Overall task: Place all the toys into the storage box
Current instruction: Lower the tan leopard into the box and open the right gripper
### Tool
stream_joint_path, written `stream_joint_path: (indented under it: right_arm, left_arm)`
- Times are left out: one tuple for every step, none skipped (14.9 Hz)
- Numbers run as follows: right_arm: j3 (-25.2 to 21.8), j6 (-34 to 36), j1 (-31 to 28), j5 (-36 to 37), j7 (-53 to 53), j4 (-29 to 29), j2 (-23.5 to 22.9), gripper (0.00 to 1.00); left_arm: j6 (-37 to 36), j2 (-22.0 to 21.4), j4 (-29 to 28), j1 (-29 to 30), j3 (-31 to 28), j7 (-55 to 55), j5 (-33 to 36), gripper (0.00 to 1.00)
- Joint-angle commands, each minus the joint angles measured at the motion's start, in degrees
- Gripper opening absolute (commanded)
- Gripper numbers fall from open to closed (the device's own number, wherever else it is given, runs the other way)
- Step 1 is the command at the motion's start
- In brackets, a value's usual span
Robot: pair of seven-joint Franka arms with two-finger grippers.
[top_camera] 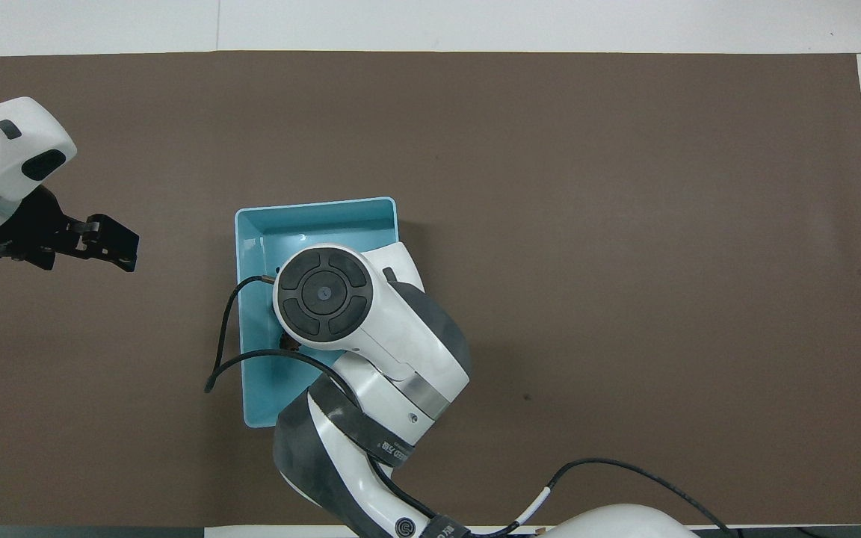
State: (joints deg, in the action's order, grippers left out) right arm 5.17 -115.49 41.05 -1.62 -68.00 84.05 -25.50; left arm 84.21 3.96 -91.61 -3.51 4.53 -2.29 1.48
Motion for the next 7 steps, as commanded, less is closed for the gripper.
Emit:
stream_joint_path:
  right_arm:
    - [-0.2, 5.1, -1.1, 0.2, -1.3, -3.3, 0.3, 1.0]
    - [-1.0, 6.3, -2.2, 0.5, -0.6, -3.5, 1.2, 1.0]
    - [-2.1, 6.6, -3.9, 1.2, 0.6, -3.5, 2.5, 1.0]
    - [-2.5, 7.1, -6.4, 1.7, 3.4, -3.1, 3.9, 1.0]
    - [-2.6, 7.7, -9.6, 2.1, 8.2, -2.9, 4.7, 1.0]
    - [-2.6, 7.9, -13.0, 3.0, 14.8, -2.8, 5.1, 1.0]
    - [-2.6, 7.8, -16.8, 4.3, 22.2, -2.8, 5.1, 1.0]
  left_arm:
    - [1.0, -0.4, -0.1, -0.6, -0.2, -0.2, 0.9, 1.0]
    - [1.0, -0.6, -0.1, -0.6, -0.2, -0.2, 0.9, 1.0]
    - [1.0, -0.9, -0.2, -0.6, -0.2, -0.2, 0.9, 1.0]
    - [0.9, -1.1, -0.3, -0.5, -0.2, -0.2, 0.9, 1.0]
    - [0.9, -1.5, -0.4, -0.3, -0.2, -0.2, 0.9, 1.0]
    - [0.9, -2.1, -0.7, 0.0, -0.2, -0.2, 0.9, 1.0]
    - [0.7, -2.5, -0.7, 0.1, -0.2, -0.2, 0.9, 1.0]
